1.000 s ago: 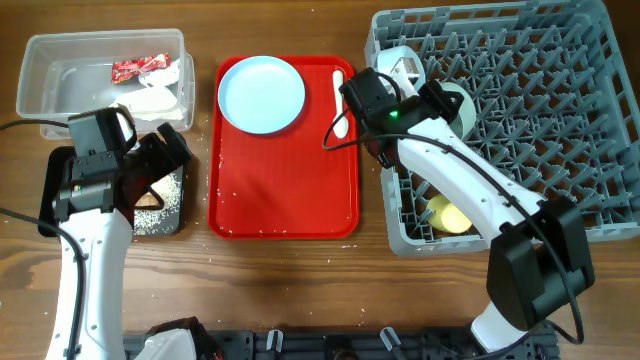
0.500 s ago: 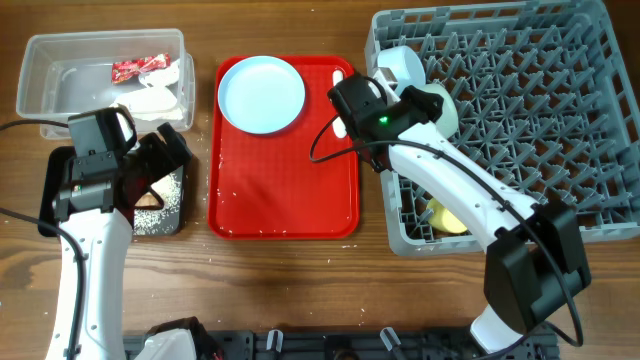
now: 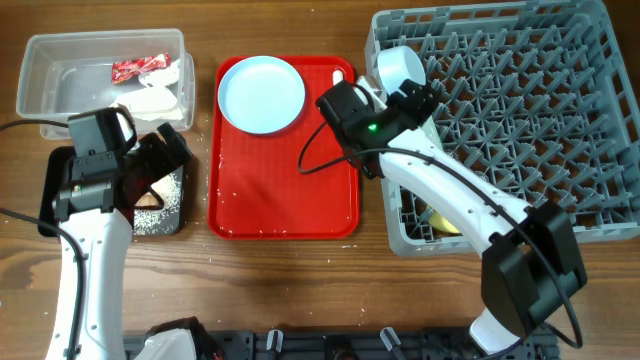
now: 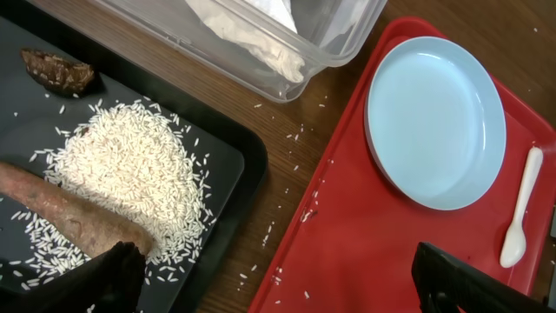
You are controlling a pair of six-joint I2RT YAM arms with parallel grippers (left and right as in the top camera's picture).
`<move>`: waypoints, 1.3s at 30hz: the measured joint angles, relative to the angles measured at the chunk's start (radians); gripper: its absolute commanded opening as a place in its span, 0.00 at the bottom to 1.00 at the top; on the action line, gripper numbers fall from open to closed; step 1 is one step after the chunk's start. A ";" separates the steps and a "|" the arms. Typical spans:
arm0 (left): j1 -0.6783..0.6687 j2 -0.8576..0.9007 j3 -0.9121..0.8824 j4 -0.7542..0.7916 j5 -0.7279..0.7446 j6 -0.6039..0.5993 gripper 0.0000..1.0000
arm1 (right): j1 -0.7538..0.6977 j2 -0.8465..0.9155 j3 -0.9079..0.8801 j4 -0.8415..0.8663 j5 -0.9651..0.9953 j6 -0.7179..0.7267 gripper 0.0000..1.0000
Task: Sort waste into correct bins and load items into the dishwasher rack
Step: 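Reach the right gripper to the edge of the light-blue plate, then grip the plate rim with right gripper and lift it off the tray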
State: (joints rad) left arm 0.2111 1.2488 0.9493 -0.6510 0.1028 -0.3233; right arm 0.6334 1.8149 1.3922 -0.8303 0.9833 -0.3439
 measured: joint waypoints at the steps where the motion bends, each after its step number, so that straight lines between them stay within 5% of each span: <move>1: 0.000 0.000 0.000 0.000 0.000 0.000 1.00 | 0.000 0.000 0.000 0.013 -0.010 -0.001 1.00; 9: 0.000 0.000 0.000 0.000 0.000 0.000 1.00 | 0.000 -0.027 0.106 0.128 -0.261 0.055 1.00; 16: 0.000 0.000 0.000 0.000 0.000 0.000 1.00 | 0.004 -0.117 0.148 0.448 -1.192 0.134 1.00; 17: 0.000 0.000 0.000 -0.001 0.000 0.000 1.00 | 0.004 -0.111 0.148 0.499 -1.221 0.241 0.77; 18: 0.000 0.000 0.000 0.000 0.000 0.000 1.00 | 0.001 -0.095 0.150 0.555 -1.241 0.315 0.45; 19: 0.000 0.000 0.000 0.000 0.000 0.000 1.00 | -0.002 -0.083 0.150 0.573 -1.226 0.368 0.42; 24: 0.000 0.000 0.000 0.000 0.000 0.000 1.00 | -0.006 0.105 0.153 0.592 -0.893 0.750 0.62; 29: 0.000 0.000 0.000 0.000 0.000 0.000 1.00 | -0.006 0.302 0.153 0.658 -0.806 0.877 0.85; 30: 0.000 0.000 0.000 0.000 0.000 0.000 1.00 | -0.006 0.325 0.153 0.659 -0.807 0.886 0.84; 33: 0.000 0.000 0.000 0.000 0.000 0.000 1.00 | -0.006 0.358 0.153 0.675 -0.807 0.904 0.52; 39: 0.000 0.000 0.000 0.000 0.000 0.000 1.00 | -0.006 0.394 0.153 0.698 -0.807 0.954 0.46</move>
State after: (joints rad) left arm 0.2111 1.2488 0.9493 -0.6510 0.1024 -0.3233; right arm 0.6277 2.2089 1.5452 -0.1322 0.1764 0.6098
